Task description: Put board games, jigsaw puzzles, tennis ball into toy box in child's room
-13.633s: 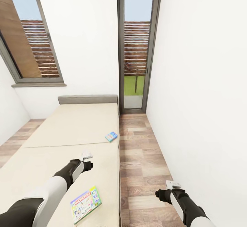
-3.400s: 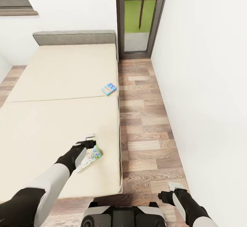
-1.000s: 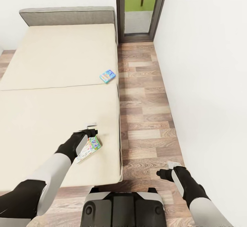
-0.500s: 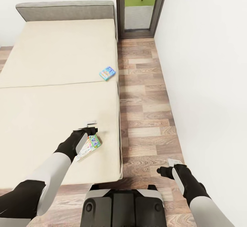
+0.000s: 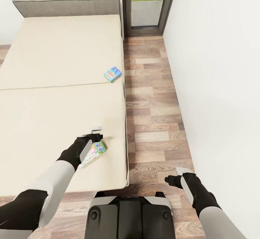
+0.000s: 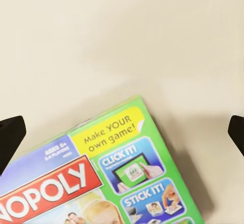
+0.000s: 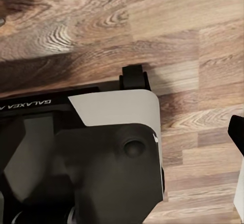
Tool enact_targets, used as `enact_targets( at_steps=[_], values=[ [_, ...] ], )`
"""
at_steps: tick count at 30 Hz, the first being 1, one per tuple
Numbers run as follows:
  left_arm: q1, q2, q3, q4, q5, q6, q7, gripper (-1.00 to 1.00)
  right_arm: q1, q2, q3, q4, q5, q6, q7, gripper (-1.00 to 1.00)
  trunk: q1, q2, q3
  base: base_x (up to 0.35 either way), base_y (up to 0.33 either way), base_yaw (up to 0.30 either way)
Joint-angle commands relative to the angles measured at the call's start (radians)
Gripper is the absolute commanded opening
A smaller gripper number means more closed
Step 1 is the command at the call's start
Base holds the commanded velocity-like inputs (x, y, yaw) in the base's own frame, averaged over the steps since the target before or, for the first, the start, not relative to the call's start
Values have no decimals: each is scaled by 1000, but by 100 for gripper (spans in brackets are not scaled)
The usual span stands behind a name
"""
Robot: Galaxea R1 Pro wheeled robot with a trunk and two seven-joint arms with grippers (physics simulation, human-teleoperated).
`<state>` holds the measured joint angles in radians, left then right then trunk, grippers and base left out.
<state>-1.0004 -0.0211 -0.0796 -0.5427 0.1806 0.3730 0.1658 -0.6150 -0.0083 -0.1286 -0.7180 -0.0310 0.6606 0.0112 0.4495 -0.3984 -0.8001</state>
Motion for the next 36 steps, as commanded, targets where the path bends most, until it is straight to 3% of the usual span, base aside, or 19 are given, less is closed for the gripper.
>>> enact_targets(
  at_steps=[1, 21, 36],
  values=[
    [0, 1, -6, -2, 11, 4, 9, 100, 0, 0, -2, -1, -3, 5, 1, 100, 0, -2, -3, 0, 0, 0],
    [0, 1, -6, -5, 10, 3, 9, 100, 0, -1, -2, -2, -4, 5, -1, 100, 0, -2, -35, 0, 0, 0],
    [0, 0, -7, -5, 11, 3, 9, 100, 0, 2, -2, -3, -3, -2, -7, 100, 0, -2, -40, 0, 0, 0]
  ],
)
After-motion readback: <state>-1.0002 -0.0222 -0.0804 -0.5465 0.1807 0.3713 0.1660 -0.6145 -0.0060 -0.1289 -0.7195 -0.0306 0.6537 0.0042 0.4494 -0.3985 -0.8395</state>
